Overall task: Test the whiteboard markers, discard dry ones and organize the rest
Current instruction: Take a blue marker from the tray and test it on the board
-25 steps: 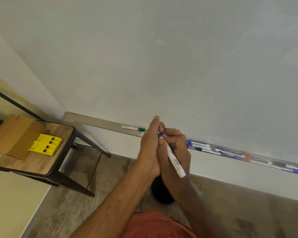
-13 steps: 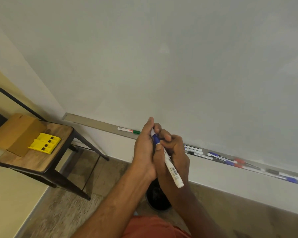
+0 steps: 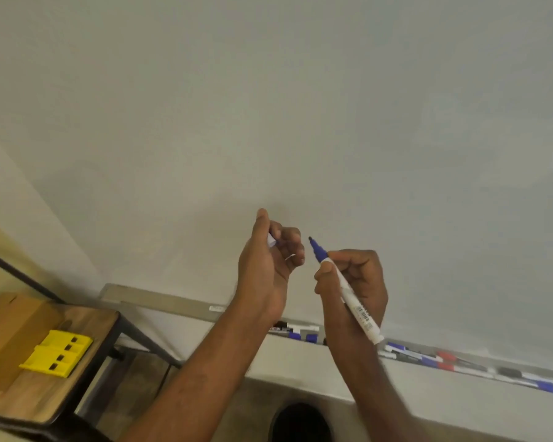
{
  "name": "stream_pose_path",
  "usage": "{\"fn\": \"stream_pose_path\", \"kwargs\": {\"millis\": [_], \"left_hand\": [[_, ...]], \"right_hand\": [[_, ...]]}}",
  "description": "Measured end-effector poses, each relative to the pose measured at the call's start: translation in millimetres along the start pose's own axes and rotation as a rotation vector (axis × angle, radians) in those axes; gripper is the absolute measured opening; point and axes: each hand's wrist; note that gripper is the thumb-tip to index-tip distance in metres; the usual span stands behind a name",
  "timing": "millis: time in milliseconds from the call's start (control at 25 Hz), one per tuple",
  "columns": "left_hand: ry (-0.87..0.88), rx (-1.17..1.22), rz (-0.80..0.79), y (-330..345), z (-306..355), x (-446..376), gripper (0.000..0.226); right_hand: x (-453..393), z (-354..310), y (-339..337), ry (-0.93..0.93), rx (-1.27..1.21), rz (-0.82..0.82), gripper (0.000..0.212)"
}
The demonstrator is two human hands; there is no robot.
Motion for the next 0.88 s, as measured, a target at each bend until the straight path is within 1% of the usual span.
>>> {"fn": "stream_pose_path", "kwargs": {"millis": [80,200,280,360,440,480,560,600,640,680,720,760,880], "left_hand": [[0.098,-0.027,-0.028,14,22,-9,0.047],[0.24,-0.078,-0.083,35,50,-18,0.051],[0.338,-0.125,-0.136,48,63,-23,0.047],[0.479,-0.231,-0.175,60,75,-30,0.045],[0.72,-0.332,-0.205,75,89,-39,0.043],[0.881,-0.37,-0.222,83,97,-43,0.039],[1.261,-0.44,-0.238,98,116,-54,0.028],[1.468,-0.485,-0.227,107,126,-62,0.024],[1.656,-0.548,-0.201,117,135,-71,0.026],[1.802,-0.62,-0.156,127,143,-79,0.031],[1.901,-0.689,-0.092,136,149,-87,0.037],[1.958,-0.743,-0.023,143,154,-94,0.043],[2.001,-0.869,0.137,160,160,-114,0.053]], "right_hand": [[-28,-7,12,-0.016,0.016,0.048,0.006],[-59,-16,30,-0.07,-0.009,0.083,0.016],[-78,-23,38,-0.119,-0.01,0.107,0.016],[-98,-34,46,-0.171,-0.023,0.137,0.014],[-119,-45,52,-0.247,-0.024,0.16,0.013],[-129,-50,54,-0.292,-0.008,0.168,0.013],[-151,-61,58,-0.375,0.028,0.18,0.015],[-162,-66,60,-0.419,0.051,0.187,0.016],[-172,-72,62,-0.465,0.082,0.194,0.017],[-182,-77,65,-0.516,0.116,0.202,0.018],[-191,-82,68,-0.573,0.154,0.212,0.018],[-200,-86,71,-0.638,0.186,0.229,0.018],[-231,-94,77,-0.865,0.28,0.311,0.01]]}}
Point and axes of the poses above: each hand's wrist, its own x-axis away from the middle knuckle, its own y-axis out of the palm, z = x × y, and after that the axes turned 12 degrees about z, right-handed
